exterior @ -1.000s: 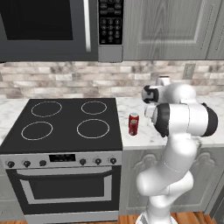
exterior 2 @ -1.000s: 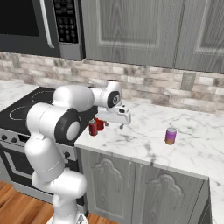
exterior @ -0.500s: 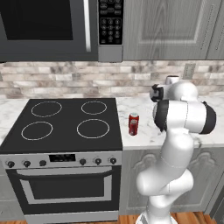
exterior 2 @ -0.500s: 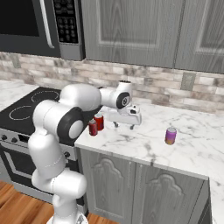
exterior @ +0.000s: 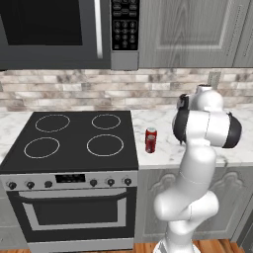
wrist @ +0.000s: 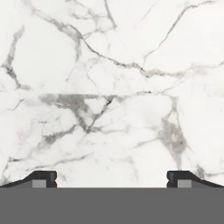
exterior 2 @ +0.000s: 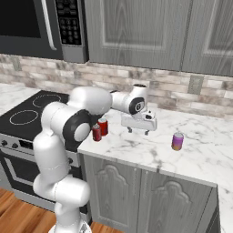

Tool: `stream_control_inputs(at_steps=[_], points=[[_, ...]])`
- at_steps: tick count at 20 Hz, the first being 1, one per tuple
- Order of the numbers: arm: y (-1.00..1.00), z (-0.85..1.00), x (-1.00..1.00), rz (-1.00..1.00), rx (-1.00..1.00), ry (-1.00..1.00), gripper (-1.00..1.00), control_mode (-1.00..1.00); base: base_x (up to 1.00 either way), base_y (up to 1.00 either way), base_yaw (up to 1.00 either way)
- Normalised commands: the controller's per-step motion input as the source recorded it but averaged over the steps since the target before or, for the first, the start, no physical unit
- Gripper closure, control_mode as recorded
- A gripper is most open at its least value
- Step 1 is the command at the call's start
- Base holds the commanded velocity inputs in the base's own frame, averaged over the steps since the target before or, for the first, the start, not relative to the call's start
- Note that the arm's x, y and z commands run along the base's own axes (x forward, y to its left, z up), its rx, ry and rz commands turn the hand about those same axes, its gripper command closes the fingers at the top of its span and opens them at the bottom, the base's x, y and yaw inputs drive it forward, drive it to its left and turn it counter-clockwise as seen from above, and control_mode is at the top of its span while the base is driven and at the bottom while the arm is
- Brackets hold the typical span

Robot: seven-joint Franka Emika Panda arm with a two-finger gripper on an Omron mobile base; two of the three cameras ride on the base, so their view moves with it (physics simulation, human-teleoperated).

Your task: Four empty soda cans are scattered around the kitchen. Gather all the cans and cluster them next to the stove for recycling.

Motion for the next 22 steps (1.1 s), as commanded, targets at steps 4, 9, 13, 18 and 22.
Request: stream_control_inputs(at_steps=[4, 9, 13, 18, 22], points=[[-0.32, 0.0, 0.28, -0.08, 0.0, 0.0, -1.0, -1.0, 0.0, 0.0, 0.0], [-0.24, 0.0, 0.22, -0.08, 0.0, 0.0, -1.0, -1.0, 0.0, 0.0, 0.0], [-0.25, 0.0, 0.2, -0.12, 0.0, 0.0, -1.0, -1.0, 0.0, 0.0, 0.0], [-0.34, 0.0, 0.19, -0.12, 0.0, 0.0, -1.0, -1.0, 0.0, 0.0, 0.0], [-0.36, 0.0, 0.13, -0.1, 0.0, 0.0, -1.0, -1.0, 0.0, 0.0, 0.0]])
